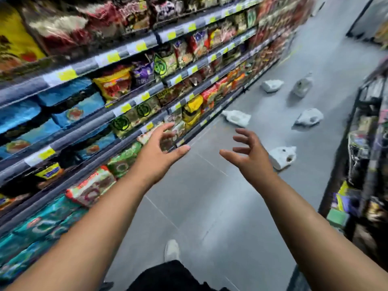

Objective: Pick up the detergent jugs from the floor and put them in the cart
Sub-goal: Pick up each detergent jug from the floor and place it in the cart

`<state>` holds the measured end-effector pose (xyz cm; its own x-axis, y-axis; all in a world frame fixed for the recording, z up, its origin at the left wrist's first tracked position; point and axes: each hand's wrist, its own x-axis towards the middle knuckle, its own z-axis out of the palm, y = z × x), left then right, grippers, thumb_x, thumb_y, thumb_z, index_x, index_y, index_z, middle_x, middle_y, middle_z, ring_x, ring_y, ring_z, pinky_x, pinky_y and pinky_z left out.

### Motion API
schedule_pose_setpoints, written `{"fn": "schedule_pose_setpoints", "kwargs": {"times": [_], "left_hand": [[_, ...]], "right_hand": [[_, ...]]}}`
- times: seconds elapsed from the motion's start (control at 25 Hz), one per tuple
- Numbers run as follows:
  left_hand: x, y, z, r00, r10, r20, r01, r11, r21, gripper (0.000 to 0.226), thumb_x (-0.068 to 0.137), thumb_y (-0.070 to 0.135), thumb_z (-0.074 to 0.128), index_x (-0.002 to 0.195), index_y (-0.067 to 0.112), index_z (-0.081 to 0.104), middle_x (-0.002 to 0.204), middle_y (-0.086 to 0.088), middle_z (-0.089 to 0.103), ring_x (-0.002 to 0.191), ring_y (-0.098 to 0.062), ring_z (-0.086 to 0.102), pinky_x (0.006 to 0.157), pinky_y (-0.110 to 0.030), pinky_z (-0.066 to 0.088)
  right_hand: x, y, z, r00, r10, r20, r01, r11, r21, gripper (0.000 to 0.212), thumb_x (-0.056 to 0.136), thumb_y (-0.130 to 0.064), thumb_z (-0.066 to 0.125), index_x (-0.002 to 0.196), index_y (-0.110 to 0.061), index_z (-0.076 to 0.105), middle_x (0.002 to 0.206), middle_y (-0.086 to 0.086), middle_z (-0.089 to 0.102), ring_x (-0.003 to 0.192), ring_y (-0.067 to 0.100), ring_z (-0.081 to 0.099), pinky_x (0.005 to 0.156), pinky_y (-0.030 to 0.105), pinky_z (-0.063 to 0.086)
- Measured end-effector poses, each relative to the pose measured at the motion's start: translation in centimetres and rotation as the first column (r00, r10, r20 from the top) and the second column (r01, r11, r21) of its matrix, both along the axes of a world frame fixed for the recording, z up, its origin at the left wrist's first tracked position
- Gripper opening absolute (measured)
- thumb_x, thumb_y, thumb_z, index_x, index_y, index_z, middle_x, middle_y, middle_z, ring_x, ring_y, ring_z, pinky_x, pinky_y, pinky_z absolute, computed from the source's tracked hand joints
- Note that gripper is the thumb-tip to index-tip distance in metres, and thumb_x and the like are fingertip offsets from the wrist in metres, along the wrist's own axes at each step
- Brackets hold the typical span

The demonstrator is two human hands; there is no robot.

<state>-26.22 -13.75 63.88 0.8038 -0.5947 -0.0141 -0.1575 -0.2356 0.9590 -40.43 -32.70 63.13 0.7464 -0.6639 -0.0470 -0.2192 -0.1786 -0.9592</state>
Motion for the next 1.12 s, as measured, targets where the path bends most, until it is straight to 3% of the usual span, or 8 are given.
{"fn": "schedule_pose_setpoints", "kwargs": {"times": [0.16,0.32,0.52,0.72,0.84,1.12], "left_hand": [[5.2,-8.2,1.3,0.979,-0.203,-0.006,0.203,0.979,0.001,0.062,0.071,0.049,0.082,0.12,0.056,0.046,0.131,0.004,0.056,0.123,-0.015,0.056,0.104,-0.035,0.046],[8.8,-16.4,2.1,0.908,-0.418,0.015,0.417,0.908,0.046,0.06,0.083,0.029,0.077,0.132,0.04,0.043,0.131,0.003,0.053,0.117,-0.011,0.054,0.089,-0.017,0.042],[9.7,-27.4,1.5,0.829,-0.559,-0.017,0.559,0.829,0.035,0.06,0.082,0.024,0.078,0.129,0.04,0.043,0.132,0.001,0.054,0.121,-0.016,0.054,0.102,-0.034,0.045],[8.9,-40.5,0.1,0.752,-0.659,-0.029,0.659,0.75,0.056,0.068,0.074,0.037,0.083,0.13,0.042,0.045,0.132,0.002,0.055,0.122,-0.016,0.056,0.102,-0.038,0.048],[9.0,-47.4,-0.5,0.727,-0.685,-0.05,0.686,0.722,0.087,0.064,0.08,0.03,0.081,0.131,0.043,0.045,0.129,0.002,0.058,0.119,-0.017,0.059,0.101,-0.041,0.051],[10.0,-61.9,-1.4,0.709,-0.697,-0.11,0.705,0.698,0.125,0.069,0.079,0.031,0.082,0.136,0.041,0.044,0.123,0.002,0.061,0.109,-0.017,0.065,0.082,-0.032,0.055]], "right_hand": [[2.4,-5.3,1.1,0.986,-0.167,0.023,0.168,0.986,-0.022,0.062,0.073,-0.028,0.082,0.123,-0.038,0.046,0.128,-0.003,0.055,0.106,0.017,0.06,0.078,0.03,0.051],[3.1,-10.6,1.4,0.915,-0.393,0.091,0.387,0.919,0.081,0.061,0.076,-0.027,0.08,0.126,-0.038,0.047,0.128,-0.005,0.056,0.107,0.018,0.063,0.073,0.025,0.049],[1.2,-17.8,0.4,0.83,-0.555,0.052,0.55,0.83,0.091,0.064,0.074,-0.032,0.082,0.128,-0.041,0.047,0.128,-0.009,0.056,0.109,0.015,0.062,0.076,0.027,0.05],[0.0,-27.3,-1.6,0.785,-0.619,0.008,0.616,0.782,0.088,0.071,0.076,-0.025,0.081,0.135,-0.037,0.044,0.131,-0.006,0.053,0.11,0.015,0.06,0.078,0.023,0.048],[-0.8,-33.2,-2.3,0.805,-0.59,-0.052,0.593,0.802,0.072,0.078,0.074,-0.027,0.082,0.139,-0.039,0.041,0.131,-0.007,0.05,0.108,0.009,0.058,0.079,0.022,0.047],[-0.1,-46.4,-3.4,0.783,-0.605,-0.145,0.618,0.784,0.057,0.079,0.074,-0.027,0.083,0.138,-0.041,0.039,0.131,-0.005,0.05,0.101,0.005,0.057,0.069,0.017,0.046]]}}
